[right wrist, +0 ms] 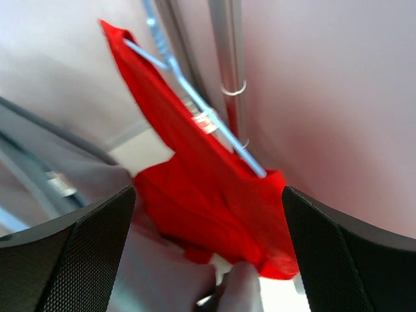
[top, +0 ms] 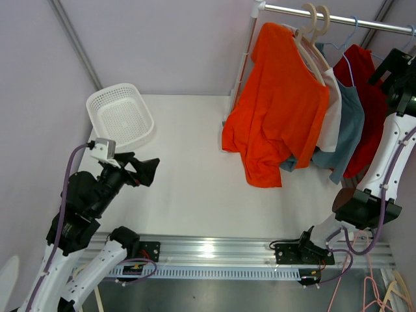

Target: Remove the t-shirt from the hanger

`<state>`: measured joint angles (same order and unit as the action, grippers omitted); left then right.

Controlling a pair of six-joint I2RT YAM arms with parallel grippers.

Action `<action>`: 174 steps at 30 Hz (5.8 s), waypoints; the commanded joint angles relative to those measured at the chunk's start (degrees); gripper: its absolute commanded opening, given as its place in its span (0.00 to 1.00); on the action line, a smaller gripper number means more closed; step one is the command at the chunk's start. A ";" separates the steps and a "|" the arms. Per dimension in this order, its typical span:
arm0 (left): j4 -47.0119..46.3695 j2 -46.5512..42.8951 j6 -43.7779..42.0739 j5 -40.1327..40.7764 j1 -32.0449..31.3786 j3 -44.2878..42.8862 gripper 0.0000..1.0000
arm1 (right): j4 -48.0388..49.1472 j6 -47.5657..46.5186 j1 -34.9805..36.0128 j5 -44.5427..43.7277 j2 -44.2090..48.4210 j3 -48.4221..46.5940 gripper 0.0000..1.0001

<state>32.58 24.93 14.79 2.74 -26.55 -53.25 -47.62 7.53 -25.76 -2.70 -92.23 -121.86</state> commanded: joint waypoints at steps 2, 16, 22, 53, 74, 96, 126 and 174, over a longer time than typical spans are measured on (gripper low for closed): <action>-6.38 2.22 0.60 -2.30 0.27 -1.76 0.99 | 2.88 -5.33 -0.87 -2.65 -2.69 -5.13 1.00; -8.32 8.99 -2.39 -1.44 0.35 -8.09 1.00 | 5.69 -6.39 -0.96 -0.91 -12.19 -9.62 0.81; -9.81 10.66 -2.13 -2.21 0.35 -7.74 1.00 | 7.18 -6.39 -0.96 0.23 -12.36 -10.15 0.52; -10.08 11.81 -4.33 -3.01 0.27 -7.30 1.00 | 4.81 -6.91 0.18 6.21 -16.76 -16.74 0.37; -9.47 9.97 -4.15 -3.89 0.27 -6.51 0.99 | 10.54 -7.27 0.53 9.47 -8.24 -21.05 0.00; -10.96 12.41 -1.86 2.79 -17.56 -1.41 1.00 | -7.30 18.39 20.30 -31.40 38.68 31.24 0.00; -74.34 59.88 -36.15 10.62 -61.35 -6.94 0.99 | -8.28 27.71 28.22 -21.47 33.95 24.66 0.00; -66.32 46.36 -24.81 26.08 -75.14 4.74 0.01 | -1.95 15.41 6.87 -13.57 22.80 18.34 0.00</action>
<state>-30.41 75.18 -13.21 29.50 -99.13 -49.45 -58.50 24.34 -16.82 -17.78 -67.61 -100.86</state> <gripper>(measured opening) 0.015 0.022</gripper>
